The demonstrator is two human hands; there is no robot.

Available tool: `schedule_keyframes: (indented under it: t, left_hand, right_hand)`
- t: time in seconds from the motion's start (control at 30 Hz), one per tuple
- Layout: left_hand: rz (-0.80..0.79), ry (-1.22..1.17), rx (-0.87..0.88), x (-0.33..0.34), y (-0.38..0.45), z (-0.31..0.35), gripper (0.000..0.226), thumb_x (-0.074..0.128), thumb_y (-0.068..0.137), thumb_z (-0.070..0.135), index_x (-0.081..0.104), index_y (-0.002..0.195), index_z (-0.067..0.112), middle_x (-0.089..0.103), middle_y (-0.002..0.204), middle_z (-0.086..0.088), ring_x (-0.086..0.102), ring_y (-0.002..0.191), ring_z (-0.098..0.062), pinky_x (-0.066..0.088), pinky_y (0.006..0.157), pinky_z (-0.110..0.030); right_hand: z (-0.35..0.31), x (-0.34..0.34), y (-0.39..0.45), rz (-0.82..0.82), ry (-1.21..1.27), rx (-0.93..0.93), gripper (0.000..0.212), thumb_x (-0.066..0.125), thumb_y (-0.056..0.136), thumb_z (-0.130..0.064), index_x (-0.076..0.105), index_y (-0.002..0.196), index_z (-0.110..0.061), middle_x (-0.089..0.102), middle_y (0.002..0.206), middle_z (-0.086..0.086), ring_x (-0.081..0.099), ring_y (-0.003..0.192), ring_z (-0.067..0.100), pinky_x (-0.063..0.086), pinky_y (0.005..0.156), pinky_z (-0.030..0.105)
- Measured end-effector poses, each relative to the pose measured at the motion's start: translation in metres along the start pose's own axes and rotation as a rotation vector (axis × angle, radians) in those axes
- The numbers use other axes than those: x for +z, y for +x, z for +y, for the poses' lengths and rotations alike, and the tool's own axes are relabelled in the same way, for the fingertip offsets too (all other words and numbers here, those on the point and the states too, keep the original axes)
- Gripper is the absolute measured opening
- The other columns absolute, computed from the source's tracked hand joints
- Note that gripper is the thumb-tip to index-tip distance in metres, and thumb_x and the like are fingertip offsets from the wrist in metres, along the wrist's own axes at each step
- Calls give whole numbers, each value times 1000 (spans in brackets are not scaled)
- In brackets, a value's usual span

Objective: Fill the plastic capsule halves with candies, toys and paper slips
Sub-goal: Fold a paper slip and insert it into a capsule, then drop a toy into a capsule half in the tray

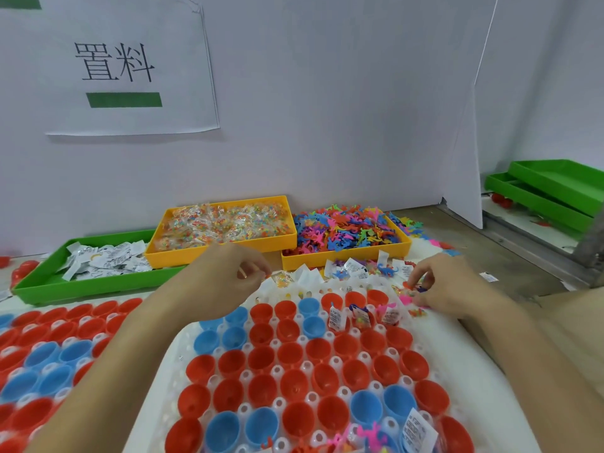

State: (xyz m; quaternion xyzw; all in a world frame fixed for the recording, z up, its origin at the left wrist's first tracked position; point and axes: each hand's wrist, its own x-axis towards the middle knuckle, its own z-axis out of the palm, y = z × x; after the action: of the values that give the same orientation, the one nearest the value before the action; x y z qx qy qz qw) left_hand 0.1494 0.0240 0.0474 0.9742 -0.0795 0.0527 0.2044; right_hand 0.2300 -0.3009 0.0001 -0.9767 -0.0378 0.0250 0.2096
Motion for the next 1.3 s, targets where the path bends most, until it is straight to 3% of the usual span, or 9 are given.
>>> schedule_keyframes:
  t: [0.17, 0.3, 0.4, 0.5, 0.6, 0.73, 1.0, 1.17, 1.3]
  left_hand:
    - [11, -7, 14, -2, 0, 2, 21, 54, 98, 22, 72, 104, 31, 66, 88, 19, 62, 84, -2, 46, 69, -12]
    - [22, -13, 33, -1, -1, 5, 21, 54, 98, 21, 72, 103, 31, 67, 89, 17, 62, 83, -2, 45, 67, -10]
    - [22, -38, 56, 0, -2, 12, 20, 54, 98, 22, 72, 103, 30, 69, 92, 14, 62, 84, -2, 47, 69, -11]
    - [44, -87, 97, 4, -3, 23, 17, 57, 96, 22, 73, 101, 28, 70, 94, 11, 63, 85, -5, 51, 74, -20]
    - [92, -195, 150, 9, -3, 37, 8, 66, 92, 29, 73, 95, 27, 71, 89, 10, 65, 80, -7, 49, 67, -16]
    - [84, -310, 187, 16, -3, 49, 19, 79, 81, 34, 75, 96, 23, 74, 80, 8, 67, 73, -3, 51, 64, -15]
    - [75, -438, 138, 27, 0, 52, 21, 79, 80, 8, 68, 91, 21, 75, 75, 1, 72, 71, -14, 58, 74, -39]
    - [5, -376, 72, 29, 0, 44, 20, 77, 81, 8, 70, 89, 24, 74, 73, 3, 70, 69, -13, 58, 74, -41]
    - [-16, -337, 38, 35, 1, 43, 8, 78, 79, 12, 73, 78, 18, 73, 73, 4, 68, 68, -9, 58, 68, -29]
  right_hand:
    - [0, -3, 4, 132, 39, 2, 21, 75, 85, -6, 72, 72, -22, 67, 78, -4, 60, 74, 8, 46, 62, 22]
    - [-6, -3, 3, 298, 74, -29, 28, 67, 88, 0, 73, 71, -21, 74, 86, 7, 63, 78, 19, 53, 78, 33]
    - [-23, -5, -4, 396, 257, -163, 13, 73, 87, -4, 78, 87, -15, 73, 81, -1, 65, 70, 7, 49, 68, 17]
    - [-54, -6, -23, 224, 516, -359, 16, 78, 83, -7, 78, 82, -23, 75, 72, -9, 70, 68, 3, 54, 67, 14]
    - [-78, 0, -39, 38, 613, -508, 19, 77, 84, -7, 80, 81, -25, 77, 77, -9, 73, 73, 6, 56, 70, 16]
    - [-88, 6, -47, -43, 741, -583, 16, 77, 83, -3, 80, 84, -19, 77, 80, -2, 74, 77, 10, 56, 72, 19]
    - [-89, 7, -48, -77, 802, -583, 16, 75, 84, 0, 79, 90, -15, 78, 83, 2, 75, 78, 15, 59, 75, 22]
    - [-85, 6, -43, 40, 781, -525, 17, 72, 89, -5, 77, 96, -20, 77, 82, 0, 74, 73, 14, 56, 66, 19]
    - [-73, 5, -31, 207, 764, -421, 17, 69, 91, -5, 77, 93, -20, 76, 78, -7, 72, 68, 9, 52, 62, 14]
